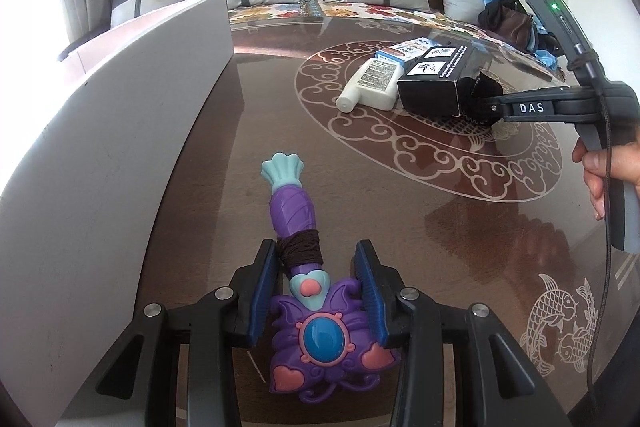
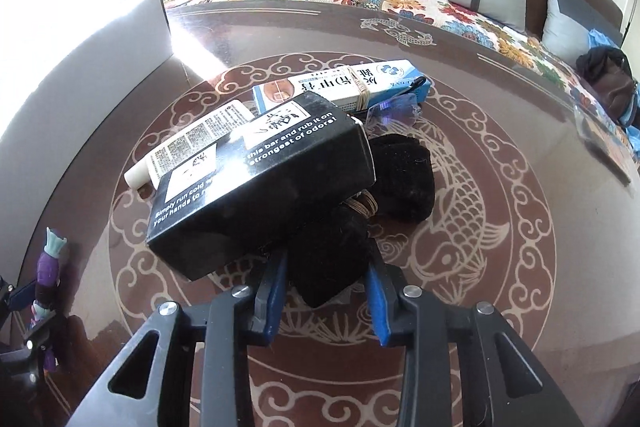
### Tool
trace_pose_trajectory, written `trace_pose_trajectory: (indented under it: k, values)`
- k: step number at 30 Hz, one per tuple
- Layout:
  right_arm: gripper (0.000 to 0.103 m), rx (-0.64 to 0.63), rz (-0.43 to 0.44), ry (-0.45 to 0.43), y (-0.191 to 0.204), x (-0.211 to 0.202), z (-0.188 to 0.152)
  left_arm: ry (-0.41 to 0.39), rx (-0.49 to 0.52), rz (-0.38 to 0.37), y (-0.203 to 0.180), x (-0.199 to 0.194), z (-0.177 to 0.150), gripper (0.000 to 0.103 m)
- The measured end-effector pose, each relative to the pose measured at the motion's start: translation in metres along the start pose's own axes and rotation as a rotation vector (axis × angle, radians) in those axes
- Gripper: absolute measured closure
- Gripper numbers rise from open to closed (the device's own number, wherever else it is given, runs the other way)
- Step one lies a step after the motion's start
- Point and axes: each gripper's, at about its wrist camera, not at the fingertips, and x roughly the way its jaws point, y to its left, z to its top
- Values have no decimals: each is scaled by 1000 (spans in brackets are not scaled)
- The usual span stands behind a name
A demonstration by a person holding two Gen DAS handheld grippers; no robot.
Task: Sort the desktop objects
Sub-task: 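Grasp the black velvet drawstring pouch with the right gripper while the left holds the wand, then lift the wand and pouch and carry both toward the white box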
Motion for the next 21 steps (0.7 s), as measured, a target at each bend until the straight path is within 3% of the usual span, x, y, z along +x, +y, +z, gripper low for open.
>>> trace_pose_trajectory:
  k: [4,12,13,15,17,21]
  values:
    - [70,-11,33,-33,-9,-29,-33,6,-11,-9,0,-1,0,63]
    - [66,-18,-12,-73,-37,-98,-157,20,16,-67,-18,-10,-10,63]
    - [62,0,-27,-76,-40,-101,-166,20,28,-62,-21,-10,-11,63]
    - [34,51,-54,-75,-48,-104,-175,20,27,-42,-24,-12,-13,62]
    - [19,92,-88,-76,-53,-103,-175,28,1,-43,-21,-14,-14,61]
    - [14,105,-106,-55,-53,-93,-161,51,-25,-40,-12,-14,-15,44]
